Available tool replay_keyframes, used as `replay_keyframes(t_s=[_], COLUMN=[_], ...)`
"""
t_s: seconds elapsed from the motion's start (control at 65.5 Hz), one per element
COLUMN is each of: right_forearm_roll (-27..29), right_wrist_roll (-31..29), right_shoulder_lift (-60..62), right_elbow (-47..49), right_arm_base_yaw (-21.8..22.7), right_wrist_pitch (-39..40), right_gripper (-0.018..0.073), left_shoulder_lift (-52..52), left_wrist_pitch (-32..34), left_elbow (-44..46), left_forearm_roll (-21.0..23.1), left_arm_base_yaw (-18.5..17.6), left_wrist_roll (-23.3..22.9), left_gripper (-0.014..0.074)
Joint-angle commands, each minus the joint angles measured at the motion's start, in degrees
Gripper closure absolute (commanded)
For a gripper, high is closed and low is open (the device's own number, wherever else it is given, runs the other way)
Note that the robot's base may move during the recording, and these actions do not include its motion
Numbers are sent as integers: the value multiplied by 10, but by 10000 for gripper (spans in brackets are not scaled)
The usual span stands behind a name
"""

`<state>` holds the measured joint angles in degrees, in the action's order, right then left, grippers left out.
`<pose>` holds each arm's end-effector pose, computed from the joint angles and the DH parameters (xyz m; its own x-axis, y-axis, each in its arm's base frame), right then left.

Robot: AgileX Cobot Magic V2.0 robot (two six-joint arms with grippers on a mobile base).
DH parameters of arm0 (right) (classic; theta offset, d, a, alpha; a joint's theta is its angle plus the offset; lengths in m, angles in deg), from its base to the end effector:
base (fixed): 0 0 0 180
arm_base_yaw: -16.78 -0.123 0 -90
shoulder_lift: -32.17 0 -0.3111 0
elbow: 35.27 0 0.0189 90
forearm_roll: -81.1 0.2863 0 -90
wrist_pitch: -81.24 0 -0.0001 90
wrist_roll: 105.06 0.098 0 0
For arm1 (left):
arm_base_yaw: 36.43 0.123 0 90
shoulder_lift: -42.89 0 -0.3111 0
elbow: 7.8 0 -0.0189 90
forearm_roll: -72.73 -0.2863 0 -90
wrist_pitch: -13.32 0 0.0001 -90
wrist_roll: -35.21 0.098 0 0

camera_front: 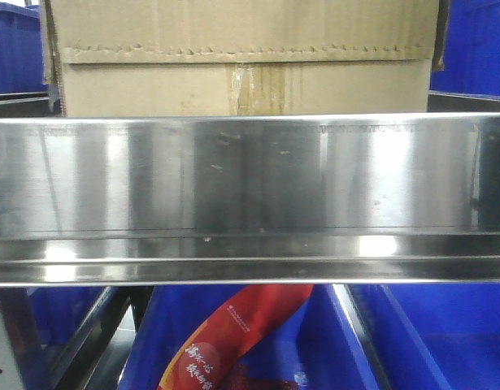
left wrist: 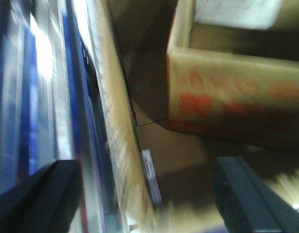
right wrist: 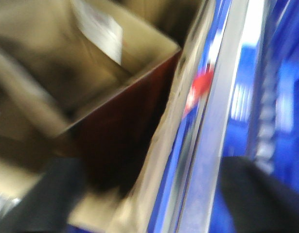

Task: Stack two boxes on right shelf middle

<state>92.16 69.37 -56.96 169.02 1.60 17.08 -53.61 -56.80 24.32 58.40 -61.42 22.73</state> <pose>0.3061 0.1006 0.5126 -0.5970 -0.1745 -0.7830 -0.3955 0.9132 0.0981 0.3303 -0.1288 0.5068 -0.6571 0.1659 -0.7353 0.1744 0.9825 0.0658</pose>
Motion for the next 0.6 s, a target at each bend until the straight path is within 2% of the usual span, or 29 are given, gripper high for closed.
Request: replay_keyframes(t_s=[0.0, 0.092, 0.214, 0.275, 0.351, 0.58], right_forearm_roll=[-1, -6, -40, -50, -51, -51], right_wrist_roll=[-4, -4, -4, -4, -4, -27], right_shoulder_lift=[33, 65, 129, 165, 204, 351], right_elbow=[-4, -24, -99, -150, -210, -434], right_arm_base_yaw=[1, 1, 1, 1, 1, 1], right_wrist_pitch=[11, 21, 67, 97, 135, 267], right_gripper=[270, 440, 659, 730, 711, 711], left_shoulder_lift=[41, 81, 155, 193, 246, 417], left_wrist_pitch=[2, 2, 2, 12, 58, 251], left_elbow=[3, -8, -81, -128, -201, -446], left_forearm_roll=[2, 2, -10, -10, -10, -10], left_arm_base_yaw=[-3, -3, -3, -3, -3, -3], left_wrist_roll=[2, 2, 2, 2, 2, 2], left_gripper=[181, 239, 449, 569, 703, 707])
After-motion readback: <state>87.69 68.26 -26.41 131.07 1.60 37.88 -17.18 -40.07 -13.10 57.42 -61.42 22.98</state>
